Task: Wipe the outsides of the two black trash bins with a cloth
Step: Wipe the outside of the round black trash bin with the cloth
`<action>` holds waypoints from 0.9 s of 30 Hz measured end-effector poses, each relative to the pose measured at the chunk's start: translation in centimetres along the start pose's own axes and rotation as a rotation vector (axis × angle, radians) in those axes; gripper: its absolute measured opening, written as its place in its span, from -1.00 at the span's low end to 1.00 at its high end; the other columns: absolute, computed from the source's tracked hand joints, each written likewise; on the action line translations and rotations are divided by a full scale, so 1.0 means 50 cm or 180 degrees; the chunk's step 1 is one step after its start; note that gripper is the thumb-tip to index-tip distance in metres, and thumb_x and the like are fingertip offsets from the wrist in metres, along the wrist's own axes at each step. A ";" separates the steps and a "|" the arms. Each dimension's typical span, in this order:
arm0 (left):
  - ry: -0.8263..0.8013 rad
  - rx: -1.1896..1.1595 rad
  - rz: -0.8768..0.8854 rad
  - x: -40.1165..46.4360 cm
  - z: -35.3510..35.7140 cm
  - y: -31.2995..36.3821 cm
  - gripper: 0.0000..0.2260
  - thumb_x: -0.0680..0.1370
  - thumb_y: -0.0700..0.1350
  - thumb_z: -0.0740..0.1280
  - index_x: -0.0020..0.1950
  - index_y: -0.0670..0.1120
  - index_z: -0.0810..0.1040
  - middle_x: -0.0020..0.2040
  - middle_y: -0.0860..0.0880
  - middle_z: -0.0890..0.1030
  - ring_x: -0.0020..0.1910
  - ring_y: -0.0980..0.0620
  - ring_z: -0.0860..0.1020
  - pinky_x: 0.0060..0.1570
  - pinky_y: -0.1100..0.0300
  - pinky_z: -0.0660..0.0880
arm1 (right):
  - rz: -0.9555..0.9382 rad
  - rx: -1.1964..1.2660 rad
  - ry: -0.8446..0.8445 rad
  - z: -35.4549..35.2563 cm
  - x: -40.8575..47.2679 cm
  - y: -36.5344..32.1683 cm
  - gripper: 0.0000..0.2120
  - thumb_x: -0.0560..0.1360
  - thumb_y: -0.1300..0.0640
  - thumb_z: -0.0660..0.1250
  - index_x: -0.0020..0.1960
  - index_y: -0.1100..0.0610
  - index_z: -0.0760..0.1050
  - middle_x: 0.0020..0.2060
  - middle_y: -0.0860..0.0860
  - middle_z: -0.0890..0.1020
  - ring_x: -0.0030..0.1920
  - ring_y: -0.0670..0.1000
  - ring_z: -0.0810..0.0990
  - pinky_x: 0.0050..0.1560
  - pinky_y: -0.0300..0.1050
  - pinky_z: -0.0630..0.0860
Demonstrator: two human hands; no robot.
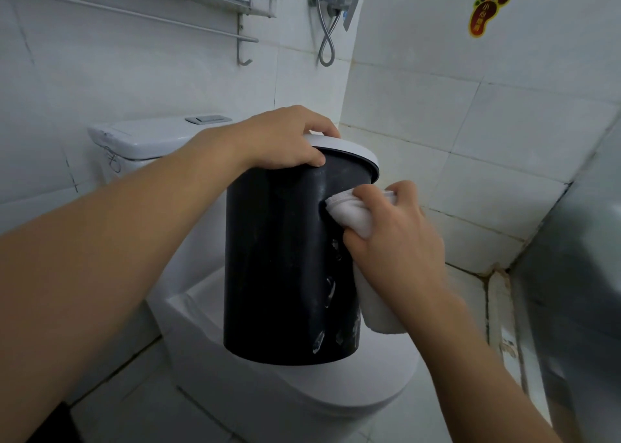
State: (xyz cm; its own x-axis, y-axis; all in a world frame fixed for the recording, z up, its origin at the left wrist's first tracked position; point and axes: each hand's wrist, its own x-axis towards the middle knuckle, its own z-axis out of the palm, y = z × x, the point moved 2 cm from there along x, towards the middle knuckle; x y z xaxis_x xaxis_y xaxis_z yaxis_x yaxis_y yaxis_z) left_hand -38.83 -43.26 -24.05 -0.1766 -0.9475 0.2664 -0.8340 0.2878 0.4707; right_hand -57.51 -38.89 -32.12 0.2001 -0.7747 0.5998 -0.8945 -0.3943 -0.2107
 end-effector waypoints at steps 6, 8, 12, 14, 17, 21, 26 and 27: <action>0.0005 -0.0039 0.0048 0.000 -0.002 0.000 -0.73 0.50 -0.11 0.40 0.09 0.24 0.58 -0.03 0.12 0.63 0.01 0.01 0.59 0.18 -0.06 0.51 | -0.0097 0.0118 0.0102 0.004 0.011 -0.014 -0.71 0.44 -0.01 0.31 0.16 -0.13 0.43 0.07 -0.02 0.34 -0.17 0.04 0.35 -0.30 -0.12 0.28; -0.0003 -0.0041 0.0071 -0.003 -0.005 -0.001 -0.73 0.51 -0.12 0.39 0.12 0.21 0.59 -0.02 0.08 0.64 0.00 0.01 0.60 0.17 -0.06 0.51 | 0.0049 0.0117 0.0145 0.004 0.020 0.003 -0.71 0.45 -0.01 0.30 0.17 -0.12 0.42 0.07 -0.01 0.33 -0.16 0.06 0.37 -0.29 -0.11 0.26; 0.0000 0.0114 0.0113 -0.003 -0.001 0.002 -0.71 0.51 -0.10 0.38 0.14 0.24 0.57 0.10 0.12 0.62 0.11 0.02 0.56 0.23 -0.06 0.47 | 0.0172 0.0142 0.0157 0.005 0.023 0.020 -0.71 0.46 0.00 0.31 0.18 -0.11 0.43 0.03 -0.04 0.28 -0.18 0.08 0.35 -0.27 -0.11 0.25; 0.0033 0.0361 0.0145 0.000 0.003 0.007 -0.69 0.52 -0.11 0.35 0.21 0.19 0.55 0.18 0.10 0.58 0.17 0.01 0.52 0.26 -0.04 0.43 | 0.0172 0.0196 0.0152 0.005 0.022 0.022 -0.70 0.46 0.00 0.31 0.19 -0.12 0.43 0.02 -0.06 0.25 -0.18 0.06 0.34 -0.26 -0.11 0.25; 0.0042 0.0886 0.0161 0.002 0.013 0.022 -0.57 0.52 -0.12 0.33 0.39 0.09 0.44 0.32 0.05 0.48 0.28 -0.02 0.44 0.28 0.00 0.39 | 0.0182 0.0258 0.0111 0.005 0.022 0.025 -0.68 0.46 0.00 0.31 0.21 -0.14 0.41 0.08 -0.03 0.32 -0.16 0.05 0.35 -0.24 -0.11 0.27; 0.0006 0.1063 0.0162 0.001 0.025 0.032 -0.43 0.43 -0.01 0.43 0.41 0.15 0.35 0.27 0.05 0.52 0.26 -0.05 0.45 0.21 0.00 0.42 | 0.0272 0.0348 0.0061 -0.004 0.019 0.038 -0.69 0.47 -0.01 0.30 0.21 -0.14 0.42 0.08 -0.03 0.34 -0.12 0.08 0.44 -0.22 -0.11 0.30; 0.0005 0.1164 0.0093 0.008 0.026 0.025 -0.27 0.34 0.12 0.54 0.44 0.15 0.32 0.35 0.06 0.48 0.32 -0.06 0.41 0.26 -0.02 0.38 | 0.0243 0.0250 -0.0085 -0.012 0.008 0.045 -0.70 0.47 -0.03 0.30 0.19 -0.14 0.42 0.07 -0.04 0.33 -0.09 0.09 0.48 -0.23 -0.11 0.32; 0.0027 0.1134 0.0078 0.009 0.026 0.026 -0.27 0.34 0.11 0.54 0.45 0.14 0.32 0.36 0.06 0.48 0.32 -0.06 0.42 0.25 0.00 0.38 | 0.0221 0.0243 -0.0081 -0.010 0.007 0.041 -0.70 0.47 -0.03 0.30 0.19 -0.14 0.42 0.06 -0.04 0.33 -0.10 0.08 0.47 -0.24 -0.11 0.32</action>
State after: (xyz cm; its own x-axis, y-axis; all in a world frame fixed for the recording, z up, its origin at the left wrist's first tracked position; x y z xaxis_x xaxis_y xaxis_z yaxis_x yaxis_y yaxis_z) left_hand -40.66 -43.51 -24.42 -0.1955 -0.9394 0.2817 -0.9598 0.2422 0.1416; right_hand -59.50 -39.71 -31.96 0.1498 -0.8133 0.5622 -0.8736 -0.3751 -0.3099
